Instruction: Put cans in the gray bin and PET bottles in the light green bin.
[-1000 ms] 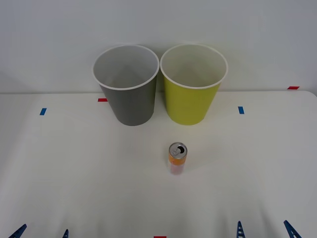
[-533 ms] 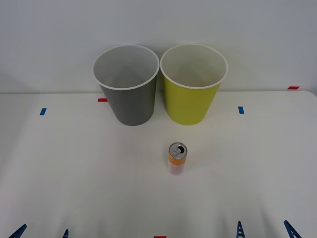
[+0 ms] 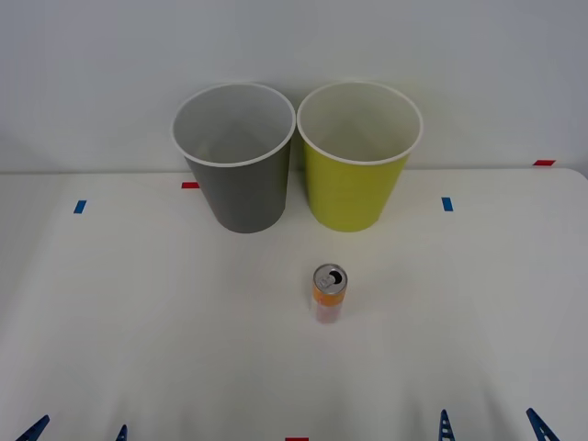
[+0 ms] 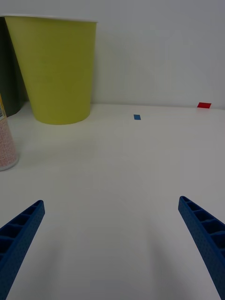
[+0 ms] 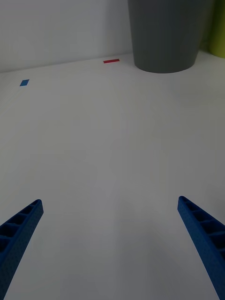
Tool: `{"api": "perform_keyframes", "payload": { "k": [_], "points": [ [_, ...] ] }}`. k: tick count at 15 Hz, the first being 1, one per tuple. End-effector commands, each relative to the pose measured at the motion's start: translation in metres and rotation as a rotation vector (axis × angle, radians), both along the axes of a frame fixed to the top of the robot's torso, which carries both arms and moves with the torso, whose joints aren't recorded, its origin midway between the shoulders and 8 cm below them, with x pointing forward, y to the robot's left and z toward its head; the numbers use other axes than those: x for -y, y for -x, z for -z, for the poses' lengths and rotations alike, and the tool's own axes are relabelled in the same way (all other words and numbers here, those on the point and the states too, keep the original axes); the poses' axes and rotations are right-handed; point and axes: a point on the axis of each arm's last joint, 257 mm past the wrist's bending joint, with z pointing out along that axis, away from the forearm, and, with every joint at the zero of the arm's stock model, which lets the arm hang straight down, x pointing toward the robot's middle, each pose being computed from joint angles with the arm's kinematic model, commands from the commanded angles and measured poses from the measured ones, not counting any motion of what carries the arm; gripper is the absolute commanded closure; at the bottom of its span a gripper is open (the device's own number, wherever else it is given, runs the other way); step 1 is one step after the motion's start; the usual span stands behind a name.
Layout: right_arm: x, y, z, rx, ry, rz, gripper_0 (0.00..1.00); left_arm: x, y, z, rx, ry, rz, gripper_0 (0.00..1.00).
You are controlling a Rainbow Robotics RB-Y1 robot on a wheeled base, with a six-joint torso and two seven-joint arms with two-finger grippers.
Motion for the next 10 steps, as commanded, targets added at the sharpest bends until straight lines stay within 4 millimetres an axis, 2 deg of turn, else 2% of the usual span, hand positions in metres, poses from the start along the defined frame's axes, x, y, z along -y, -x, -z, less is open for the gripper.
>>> {"api": "perform_keyframes", "payload": {
  "k": [1, 4, 7, 10],
  "points": [
    [-0.007, -0.006, 0.001, 0.019, 0.004, -0.021, 0.00, 0.000, 0.000, 0.000, 0.000, 0.000, 0.000, 0.00],
    [-0.022, -0.015, -0.005, 0.048, -0.009, -0.079, 0.00, 0.000, 0.000, 0.000, 0.000, 0.000, 0.000, 0.00],
    [-0.044, -0.036, -0.010, 0.070, -0.030, -0.164, 0.00, 0.000, 0.000, 0.000, 0.000, 0.000, 0.000, 0.00],
    [-0.076, -0.057, -0.011, 0.065, -0.072, -0.241, 0.00, 0.000, 0.000, 0.000, 0.000, 0.000, 0.000, 0.00]
  ]
}}
